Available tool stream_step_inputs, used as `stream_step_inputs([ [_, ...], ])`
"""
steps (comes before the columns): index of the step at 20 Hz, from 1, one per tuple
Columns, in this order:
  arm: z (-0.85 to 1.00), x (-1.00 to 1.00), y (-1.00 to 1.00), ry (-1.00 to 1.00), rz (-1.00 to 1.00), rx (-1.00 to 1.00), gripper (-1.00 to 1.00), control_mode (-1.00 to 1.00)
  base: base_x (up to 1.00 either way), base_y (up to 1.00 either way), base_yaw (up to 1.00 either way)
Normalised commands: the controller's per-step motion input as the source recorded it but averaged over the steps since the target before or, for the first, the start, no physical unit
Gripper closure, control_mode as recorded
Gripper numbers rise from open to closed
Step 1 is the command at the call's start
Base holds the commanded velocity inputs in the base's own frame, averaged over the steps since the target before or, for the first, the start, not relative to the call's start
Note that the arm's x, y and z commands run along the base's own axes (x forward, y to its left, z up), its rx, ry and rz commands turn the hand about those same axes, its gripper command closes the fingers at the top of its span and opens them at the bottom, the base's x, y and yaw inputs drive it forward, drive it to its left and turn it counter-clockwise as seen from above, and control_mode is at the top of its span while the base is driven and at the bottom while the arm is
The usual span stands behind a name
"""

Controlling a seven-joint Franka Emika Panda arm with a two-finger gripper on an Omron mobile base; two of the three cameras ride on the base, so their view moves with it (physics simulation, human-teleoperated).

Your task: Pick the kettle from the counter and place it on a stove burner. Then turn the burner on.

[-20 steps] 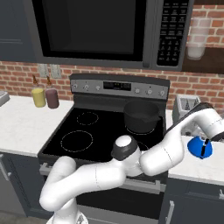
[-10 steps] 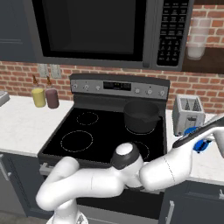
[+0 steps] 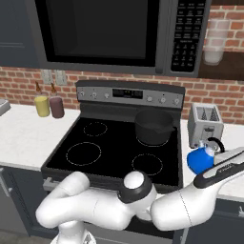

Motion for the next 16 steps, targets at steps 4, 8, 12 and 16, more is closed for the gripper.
stream_step_inputs([
  [4,0.14,-0.29,1.0,-0.13,0.08,-0.08,1.0,-1.0,0.0,0.0,0.0],
  [8,0.19,-0.2,1.0,-0.12,0.07,-0.1,1.0,-1.0,0.0,0.0,0.0],
  [12,0.22,-0.07,1.0,-0.17,0.02,-0.09,1.0,-1.0,0.0,0.0,0.0],
  [16,0.15,-0.04,1.0,-0.27,0.0,-0.07,1.0,-1.0,0.0,0.0,0.0],
])
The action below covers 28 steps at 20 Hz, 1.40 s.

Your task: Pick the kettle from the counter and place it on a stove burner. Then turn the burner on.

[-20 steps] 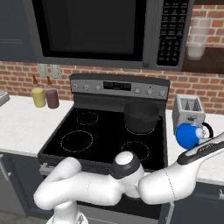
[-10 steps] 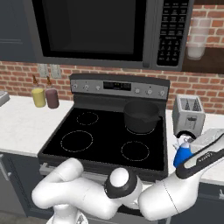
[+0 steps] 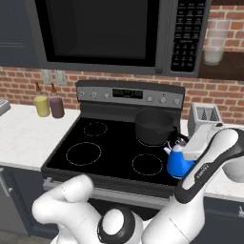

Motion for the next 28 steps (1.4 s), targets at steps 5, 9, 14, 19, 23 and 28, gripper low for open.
stream_step_inputs([
  [5,0.02,0.0,1.0,-0.25,0.0,-0.06,1.0,-1.0,0.0,0.0,0.0],
  [9,0.0,0.0,1.0,-0.23,0.0,-0.03,1.0,-1.0,0.0,0.0,0.0],
  [14,0.0,0.0,1.0,-0.1,0.0,0.0,1.0,-1.0,0.0,0.0,0.0],
  [19,0.0,0.03,1.0,0.0,0.0,0.0,1.0,-1.0,0.0,0.0,0.0],
  [23,0.0,0.12,1.0,0.0,0.0,0.0,1.0,-1.0,0.0,0.0,0.0],
  [28,-0.14,0.27,1.0,0.02,0.0,0.03,1.0,-1.0,0.0,0.0,0.0],
])
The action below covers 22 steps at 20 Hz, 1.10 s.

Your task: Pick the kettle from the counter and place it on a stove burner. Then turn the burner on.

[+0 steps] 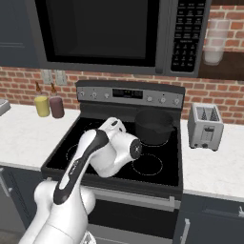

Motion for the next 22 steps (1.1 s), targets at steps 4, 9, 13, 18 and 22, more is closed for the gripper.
stream_step_inputs([
  [4,-0.26,0.53,1.0,0.17,0.0,0.19,1.0,-1.0,0.0,0.0,0.0],
  [9,-0.06,0.96,0.61,0.28,0.07,0.42,1.0,-1.0,0.0,0.0,0.0],
  [13,0.0,0.7,0.32,0.28,0.07,0.16,1.0,-1.0,0.0,0.0,0.0],
  [18,0.0,0.18,0.17,0.11,0.03,0.0,1.0,-1.0,0.0,0.0,0.0],
  [22,-0.12,0.21,-0.02,-0.03,0.0,-0.02,1.0,-1.0,0.0,0.0,0.0],
])
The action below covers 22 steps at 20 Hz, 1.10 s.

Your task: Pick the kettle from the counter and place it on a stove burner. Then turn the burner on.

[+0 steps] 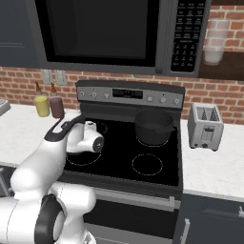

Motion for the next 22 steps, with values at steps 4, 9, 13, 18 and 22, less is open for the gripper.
stream_step_inputs([
  [4,-0.18,0.64,-0.21,-0.13,0.0,0.0,1.0,-1.0,0.0,0.0,0.0],
  [9,-0.09,0.5,-0.03,-0.03,0.0,0.0,1.0,-1.0,0.0,0.0,0.0],
  [13,-0.05,0.0,-0.03,0.0,0.01,0.0,1.0,-1.0,0.0,0.0,0.0],
  [18,-0.46,0.0,-0.26,0.0,0.01,-0.06,1.0,-1.0,0.0,0.0,0.0],
  [22,-0.46,0.0,-0.18,0.0,0.02,-0.1,1.0,-1.0,0.0,0.0,0.0],
])
